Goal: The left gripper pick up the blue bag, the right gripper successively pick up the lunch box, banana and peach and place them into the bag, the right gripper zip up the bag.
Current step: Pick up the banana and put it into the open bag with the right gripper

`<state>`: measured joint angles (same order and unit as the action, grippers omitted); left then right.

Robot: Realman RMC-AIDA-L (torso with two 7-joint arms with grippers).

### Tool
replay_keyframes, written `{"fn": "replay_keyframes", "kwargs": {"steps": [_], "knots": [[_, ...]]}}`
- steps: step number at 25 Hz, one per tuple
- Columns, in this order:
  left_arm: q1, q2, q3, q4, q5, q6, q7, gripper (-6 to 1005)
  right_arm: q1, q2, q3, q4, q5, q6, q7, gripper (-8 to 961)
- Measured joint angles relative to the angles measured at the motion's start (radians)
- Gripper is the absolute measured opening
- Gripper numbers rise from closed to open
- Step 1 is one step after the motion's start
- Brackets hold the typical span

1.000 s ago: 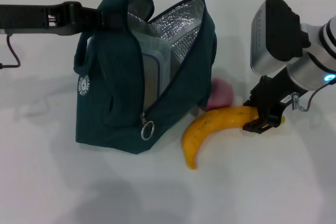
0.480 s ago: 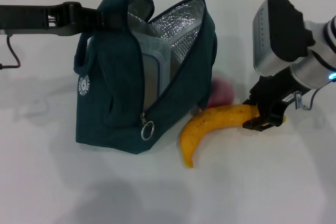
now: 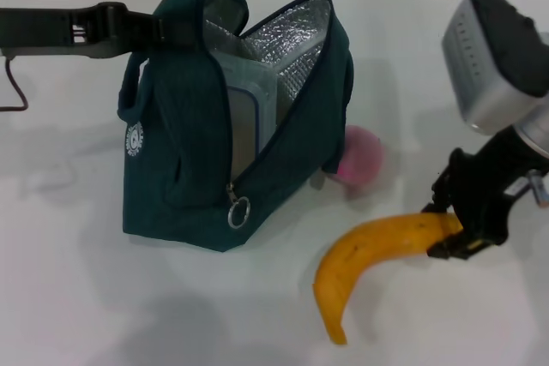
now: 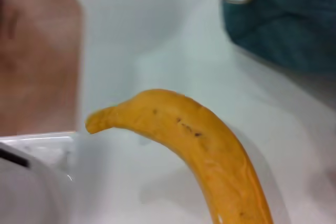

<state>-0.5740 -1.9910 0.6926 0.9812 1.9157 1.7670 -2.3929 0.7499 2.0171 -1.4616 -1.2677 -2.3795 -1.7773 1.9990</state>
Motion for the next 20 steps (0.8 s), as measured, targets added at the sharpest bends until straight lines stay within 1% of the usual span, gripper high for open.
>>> {"fn": "replay_keyframes", "kwargs": {"steps": [3,6,13,16,18,20], "knots": [[0.001,0.0,0.002,0.0,0.0,0.0,-0.002,43,-0.023,0.0,0.061,-0.038,0.06,-0.057,-0.013,437],[0.0,-0.002,0.004,-0.001,0.0,0.0,-0.003,43,-0.03,-0.001,0.165,-0.053,0.116,-0.104,-0.02,438],[-0.007,-0.004,0.004,-0.002,0.005,0.014,-0.008,44,-0.023,-0.008,0.377,-0.106,0.144,-0.155,-0.004,438],[-0.01,-0.004,0.004,-0.003,0.005,0.016,-0.009,44,0.002,-0.023,0.442,-0.141,0.143,-0.164,0.029,438],[-0.01,-0.003,0.004,-0.003,0.005,0.016,-0.009,44,0.023,-0.041,0.459,-0.187,0.137,-0.162,0.068,438],[-0.011,-0.003,0.004,-0.003,0.005,0.015,-0.009,44,0.044,-0.052,0.459,-0.231,0.126,-0.157,0.098,438]]}}
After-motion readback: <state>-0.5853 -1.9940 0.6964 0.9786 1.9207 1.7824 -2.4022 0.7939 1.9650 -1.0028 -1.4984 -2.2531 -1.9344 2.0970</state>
